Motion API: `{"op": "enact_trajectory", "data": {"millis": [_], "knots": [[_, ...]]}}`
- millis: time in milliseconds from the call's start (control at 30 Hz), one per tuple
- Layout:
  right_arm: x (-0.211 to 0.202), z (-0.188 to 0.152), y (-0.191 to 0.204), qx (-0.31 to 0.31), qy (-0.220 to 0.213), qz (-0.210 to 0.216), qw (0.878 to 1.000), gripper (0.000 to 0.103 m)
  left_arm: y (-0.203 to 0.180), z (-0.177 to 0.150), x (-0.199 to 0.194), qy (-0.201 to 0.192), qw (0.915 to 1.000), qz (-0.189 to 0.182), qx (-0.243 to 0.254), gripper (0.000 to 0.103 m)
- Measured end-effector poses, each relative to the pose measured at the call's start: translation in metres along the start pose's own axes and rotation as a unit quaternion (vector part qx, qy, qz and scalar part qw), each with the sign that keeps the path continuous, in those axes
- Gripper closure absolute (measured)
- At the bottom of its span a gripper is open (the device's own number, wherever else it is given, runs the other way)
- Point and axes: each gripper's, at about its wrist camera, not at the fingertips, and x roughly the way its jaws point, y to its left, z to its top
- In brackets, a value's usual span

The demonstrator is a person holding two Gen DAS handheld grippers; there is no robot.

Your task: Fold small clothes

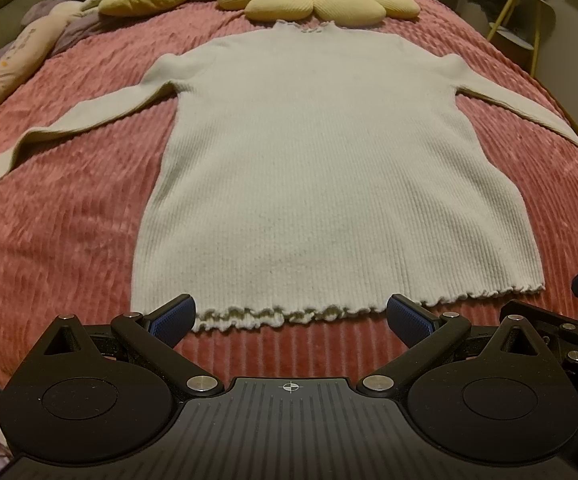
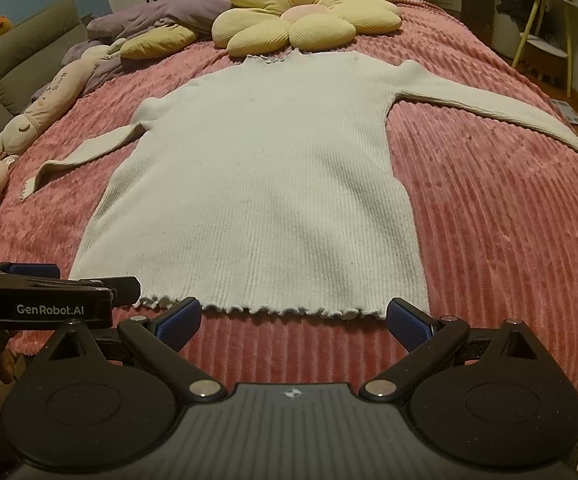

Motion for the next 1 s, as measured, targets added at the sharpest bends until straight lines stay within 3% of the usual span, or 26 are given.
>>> {"op": "enact_trajectory", "data": {"millis": [1000], "knots": [[0.0012,0.0006,-0.0004,0.006,-0.004,0.009,1.000,0.004,0.0020,0.0013,0.0084,0.010,0.9999,-0.001,-0.005,0.000]]}}
